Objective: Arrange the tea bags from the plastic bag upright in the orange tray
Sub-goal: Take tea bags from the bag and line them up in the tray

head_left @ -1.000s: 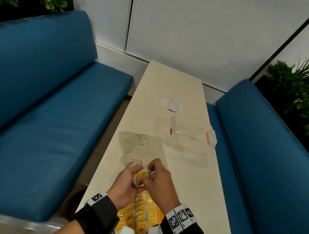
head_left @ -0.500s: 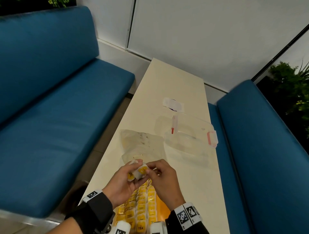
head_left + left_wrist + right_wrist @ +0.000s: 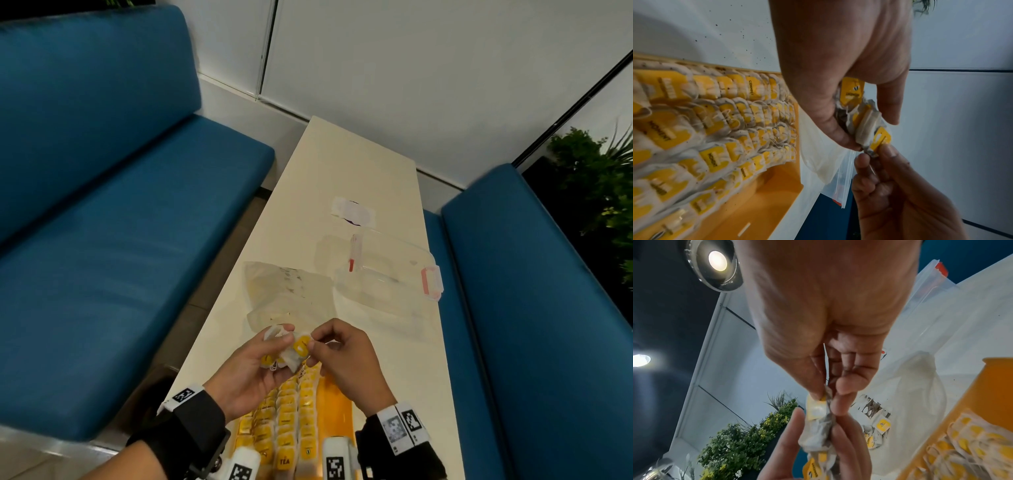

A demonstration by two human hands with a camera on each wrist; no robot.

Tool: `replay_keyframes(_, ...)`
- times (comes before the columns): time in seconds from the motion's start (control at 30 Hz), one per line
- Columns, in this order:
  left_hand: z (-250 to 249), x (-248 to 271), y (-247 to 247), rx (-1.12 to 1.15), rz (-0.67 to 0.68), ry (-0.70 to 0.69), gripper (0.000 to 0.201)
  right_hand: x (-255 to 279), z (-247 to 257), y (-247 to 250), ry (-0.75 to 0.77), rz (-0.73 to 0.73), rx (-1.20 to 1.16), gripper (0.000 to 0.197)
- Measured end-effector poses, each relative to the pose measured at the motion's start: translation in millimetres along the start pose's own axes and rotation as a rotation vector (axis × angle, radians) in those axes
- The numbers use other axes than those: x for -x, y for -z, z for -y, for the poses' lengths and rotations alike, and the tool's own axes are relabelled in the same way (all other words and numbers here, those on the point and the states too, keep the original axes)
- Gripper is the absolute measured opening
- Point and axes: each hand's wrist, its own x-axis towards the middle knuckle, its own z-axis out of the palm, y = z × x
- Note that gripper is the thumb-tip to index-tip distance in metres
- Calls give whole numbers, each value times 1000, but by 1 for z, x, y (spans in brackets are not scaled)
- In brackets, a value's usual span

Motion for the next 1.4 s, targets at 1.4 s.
replay_keyframes(1.4, -7, 11, 21, -57, -183, -181, 38, 8, 26, 29, -18, 141, 546, 10)
